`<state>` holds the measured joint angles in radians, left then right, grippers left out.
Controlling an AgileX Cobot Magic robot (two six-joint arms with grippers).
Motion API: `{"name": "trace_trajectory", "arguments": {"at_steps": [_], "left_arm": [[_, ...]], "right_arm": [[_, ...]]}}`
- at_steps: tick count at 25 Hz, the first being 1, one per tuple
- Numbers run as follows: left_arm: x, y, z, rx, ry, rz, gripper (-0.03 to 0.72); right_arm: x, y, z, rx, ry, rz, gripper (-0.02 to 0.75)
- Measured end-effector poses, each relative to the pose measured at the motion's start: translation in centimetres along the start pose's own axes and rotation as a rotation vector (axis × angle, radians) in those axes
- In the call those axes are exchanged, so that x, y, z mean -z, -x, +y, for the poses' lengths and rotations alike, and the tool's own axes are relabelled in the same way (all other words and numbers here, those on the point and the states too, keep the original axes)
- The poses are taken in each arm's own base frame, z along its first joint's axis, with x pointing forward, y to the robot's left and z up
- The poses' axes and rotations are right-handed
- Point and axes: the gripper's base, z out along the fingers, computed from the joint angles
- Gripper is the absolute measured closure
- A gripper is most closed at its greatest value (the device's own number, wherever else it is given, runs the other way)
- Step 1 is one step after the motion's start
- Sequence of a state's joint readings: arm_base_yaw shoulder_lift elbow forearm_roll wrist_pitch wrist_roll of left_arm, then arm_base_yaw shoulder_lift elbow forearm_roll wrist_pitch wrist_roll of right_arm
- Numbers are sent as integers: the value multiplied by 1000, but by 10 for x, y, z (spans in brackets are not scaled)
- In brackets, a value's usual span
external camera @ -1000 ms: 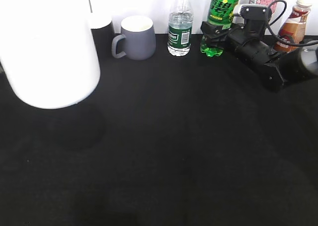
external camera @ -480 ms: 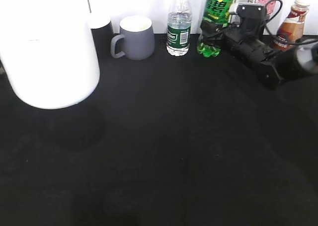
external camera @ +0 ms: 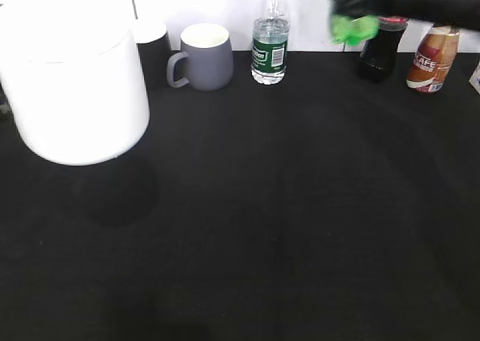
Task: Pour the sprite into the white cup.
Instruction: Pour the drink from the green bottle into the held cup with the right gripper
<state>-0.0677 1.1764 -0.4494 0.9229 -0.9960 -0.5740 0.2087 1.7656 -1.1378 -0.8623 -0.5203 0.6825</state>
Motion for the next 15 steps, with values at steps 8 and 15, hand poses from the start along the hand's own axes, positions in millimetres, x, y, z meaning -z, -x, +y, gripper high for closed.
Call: {"name": "trace_trajectory", "arguments": {"at_steps": [8,15], "left_arm": [[0,5,-8,59,-89,-54,654],[-3,-5,-14,140,-203,-33,654]], "right_arm": [[165,85,82,2,286,28,377],[178,46,106,-122,505,192,377]]}}
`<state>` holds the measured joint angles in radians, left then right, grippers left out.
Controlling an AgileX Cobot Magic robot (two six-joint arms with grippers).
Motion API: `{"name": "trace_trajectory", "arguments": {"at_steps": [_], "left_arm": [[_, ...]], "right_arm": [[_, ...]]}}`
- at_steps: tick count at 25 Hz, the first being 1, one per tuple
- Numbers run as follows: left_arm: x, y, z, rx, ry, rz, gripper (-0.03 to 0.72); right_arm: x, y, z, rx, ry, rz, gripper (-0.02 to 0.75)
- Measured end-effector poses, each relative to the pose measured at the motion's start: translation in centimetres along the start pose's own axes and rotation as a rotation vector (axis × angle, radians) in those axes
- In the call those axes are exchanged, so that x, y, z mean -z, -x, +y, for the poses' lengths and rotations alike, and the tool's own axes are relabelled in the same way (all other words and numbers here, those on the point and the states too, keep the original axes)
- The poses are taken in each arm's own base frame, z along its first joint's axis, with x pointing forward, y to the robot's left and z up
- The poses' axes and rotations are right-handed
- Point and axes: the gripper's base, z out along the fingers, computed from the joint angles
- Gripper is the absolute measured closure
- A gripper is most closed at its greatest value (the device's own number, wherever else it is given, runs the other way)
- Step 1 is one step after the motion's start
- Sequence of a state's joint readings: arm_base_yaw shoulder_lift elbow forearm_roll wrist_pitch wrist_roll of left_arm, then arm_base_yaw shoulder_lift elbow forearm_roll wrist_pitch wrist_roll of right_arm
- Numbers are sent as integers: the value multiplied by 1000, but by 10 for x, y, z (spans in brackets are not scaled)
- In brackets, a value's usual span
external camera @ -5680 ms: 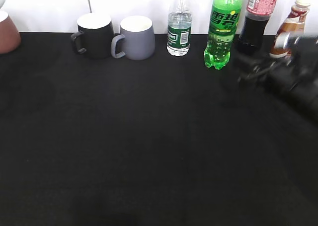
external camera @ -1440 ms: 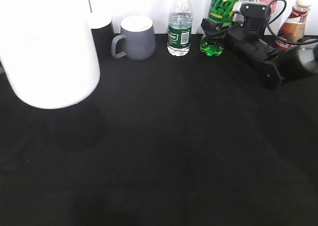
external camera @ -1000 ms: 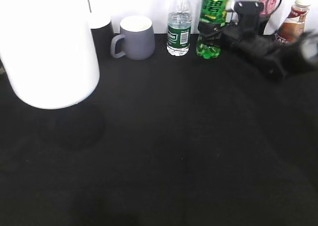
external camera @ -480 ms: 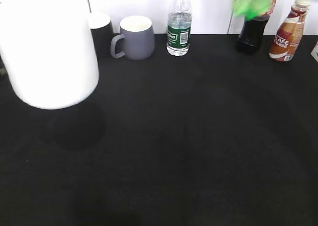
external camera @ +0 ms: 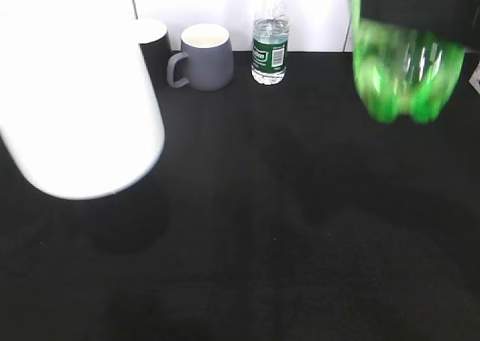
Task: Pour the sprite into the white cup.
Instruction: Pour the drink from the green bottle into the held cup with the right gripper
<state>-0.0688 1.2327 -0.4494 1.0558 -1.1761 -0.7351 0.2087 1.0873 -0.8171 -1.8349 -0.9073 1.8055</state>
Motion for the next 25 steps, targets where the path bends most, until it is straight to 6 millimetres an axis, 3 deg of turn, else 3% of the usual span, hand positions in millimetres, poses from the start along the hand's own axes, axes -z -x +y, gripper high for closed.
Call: {"name": "trace_trajectory", "arguments": {"at_steps": [3,5,8,13,17,25], "left_arm": [[-14,-25,15,75,-7,69,654],[-36,-37,17,68,-48,80,654],[-68,-40,23,40,-111,64,654],[-99,-40,44,12,-131,35,654],[-127,-46,43,2,-187,22,654],[-136,-45,48,-4,-190,6,654]], "right_arm": [[-9,-15,-8,-10,0,44,377],[-17,-21,-18,-14,2,73,377],[-28,-30,-30,-16,5,112,377],[-36,-38,-48,63,-90,141,377],[-35,-38,-58,154,-196,146,377],[-30,-36,-75,321,-377,178,377]]}}
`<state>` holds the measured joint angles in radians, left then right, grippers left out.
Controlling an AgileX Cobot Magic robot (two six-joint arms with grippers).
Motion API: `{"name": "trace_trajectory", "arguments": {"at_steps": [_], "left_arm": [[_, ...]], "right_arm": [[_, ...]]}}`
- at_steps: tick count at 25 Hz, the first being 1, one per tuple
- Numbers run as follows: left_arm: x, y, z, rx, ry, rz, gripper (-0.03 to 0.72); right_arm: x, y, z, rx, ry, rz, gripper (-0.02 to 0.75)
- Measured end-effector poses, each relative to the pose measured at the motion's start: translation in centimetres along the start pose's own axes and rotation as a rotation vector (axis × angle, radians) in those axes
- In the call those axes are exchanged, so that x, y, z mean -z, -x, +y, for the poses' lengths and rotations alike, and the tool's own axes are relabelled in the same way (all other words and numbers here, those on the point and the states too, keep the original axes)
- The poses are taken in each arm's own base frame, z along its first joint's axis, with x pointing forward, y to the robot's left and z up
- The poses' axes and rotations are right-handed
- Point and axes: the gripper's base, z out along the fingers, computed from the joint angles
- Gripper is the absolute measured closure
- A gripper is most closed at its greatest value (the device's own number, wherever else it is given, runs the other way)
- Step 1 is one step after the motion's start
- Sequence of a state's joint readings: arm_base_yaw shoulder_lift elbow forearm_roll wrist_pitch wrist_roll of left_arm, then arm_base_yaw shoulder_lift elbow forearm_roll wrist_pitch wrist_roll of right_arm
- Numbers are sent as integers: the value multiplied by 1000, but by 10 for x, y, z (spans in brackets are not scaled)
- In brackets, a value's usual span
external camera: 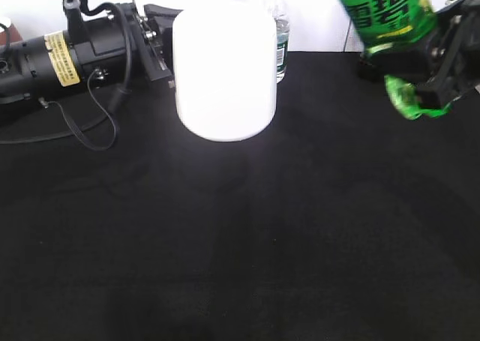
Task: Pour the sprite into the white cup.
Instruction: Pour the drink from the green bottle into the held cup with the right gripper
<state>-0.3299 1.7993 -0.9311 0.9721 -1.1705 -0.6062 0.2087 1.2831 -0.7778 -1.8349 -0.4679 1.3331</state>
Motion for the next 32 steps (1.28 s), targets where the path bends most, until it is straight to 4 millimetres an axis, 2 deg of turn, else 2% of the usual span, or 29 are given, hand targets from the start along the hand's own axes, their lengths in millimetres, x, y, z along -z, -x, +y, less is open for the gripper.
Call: {"name": "trace_trajectory", "arguments": {"at_steps": [5,8,10,21,25,28,32], "left_arm": [[-3,5,2,-16,-2,-15,654],[-17,15,12,-52,-16,-52,654],[-24,15,9,-49,-33,-58,654],[-28,12,6,-40,-49,-54,654],[-28,11,6,-39,-48,-54,654],[-30,-1,10,-9,-35,-39,654],[-31,2,12,-11,-26,-53,654]], "right_arm": [[-1,2,4,73,11,-3,377],[-6,8,17,152,44,-16,377],[-9,10,19,206,19,-11,377],[-8,6,5,427,-148,61,377],[-8,6,4,472,-155,68,377],[-8,6,4,504,-156,71,377],[-7,5,-1,561,-197,97,377]]}}
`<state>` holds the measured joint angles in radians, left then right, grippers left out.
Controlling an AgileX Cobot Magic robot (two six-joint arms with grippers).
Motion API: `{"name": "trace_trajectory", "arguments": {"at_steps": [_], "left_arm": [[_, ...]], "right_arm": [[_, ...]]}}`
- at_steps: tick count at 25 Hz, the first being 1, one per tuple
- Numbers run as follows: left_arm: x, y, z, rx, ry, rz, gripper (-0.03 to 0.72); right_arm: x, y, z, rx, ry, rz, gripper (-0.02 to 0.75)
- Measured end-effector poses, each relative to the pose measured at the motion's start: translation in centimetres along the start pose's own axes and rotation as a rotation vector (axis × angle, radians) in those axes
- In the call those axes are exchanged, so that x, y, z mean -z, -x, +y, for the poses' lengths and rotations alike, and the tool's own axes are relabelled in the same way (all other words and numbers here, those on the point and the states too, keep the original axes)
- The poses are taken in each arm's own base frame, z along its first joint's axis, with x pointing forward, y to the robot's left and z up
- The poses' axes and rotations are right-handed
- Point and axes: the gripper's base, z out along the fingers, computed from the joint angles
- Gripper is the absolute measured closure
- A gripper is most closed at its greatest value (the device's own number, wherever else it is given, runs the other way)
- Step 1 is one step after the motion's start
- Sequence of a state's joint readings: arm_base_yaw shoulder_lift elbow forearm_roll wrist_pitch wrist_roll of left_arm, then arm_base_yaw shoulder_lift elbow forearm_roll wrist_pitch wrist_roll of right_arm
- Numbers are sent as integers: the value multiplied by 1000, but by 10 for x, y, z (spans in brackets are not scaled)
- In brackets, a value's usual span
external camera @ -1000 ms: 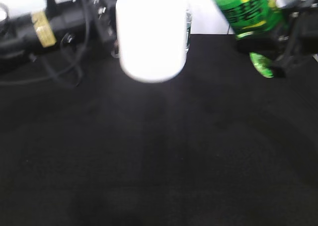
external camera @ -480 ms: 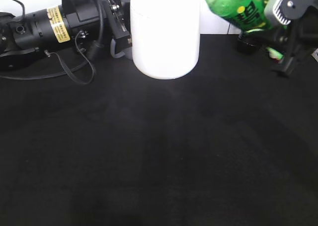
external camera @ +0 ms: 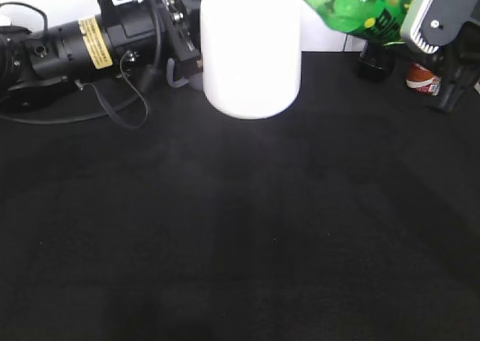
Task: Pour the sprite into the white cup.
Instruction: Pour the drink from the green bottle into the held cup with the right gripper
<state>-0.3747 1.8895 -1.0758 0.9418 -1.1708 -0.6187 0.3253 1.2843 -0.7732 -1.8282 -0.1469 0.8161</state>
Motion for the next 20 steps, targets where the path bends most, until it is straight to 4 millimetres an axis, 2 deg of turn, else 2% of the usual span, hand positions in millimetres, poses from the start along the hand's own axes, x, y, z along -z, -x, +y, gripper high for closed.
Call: {"name": "trace_trajectory", "arguments": {"at_steps": [14,20], "left_arm": [[0,-2,0,-7,4,17,654],[0,0,1,11,8,-4,654]], "right_arm": [[0,-3,-4,230,-39,41,379],[4,12,-27,339,-111,14,382]]}}
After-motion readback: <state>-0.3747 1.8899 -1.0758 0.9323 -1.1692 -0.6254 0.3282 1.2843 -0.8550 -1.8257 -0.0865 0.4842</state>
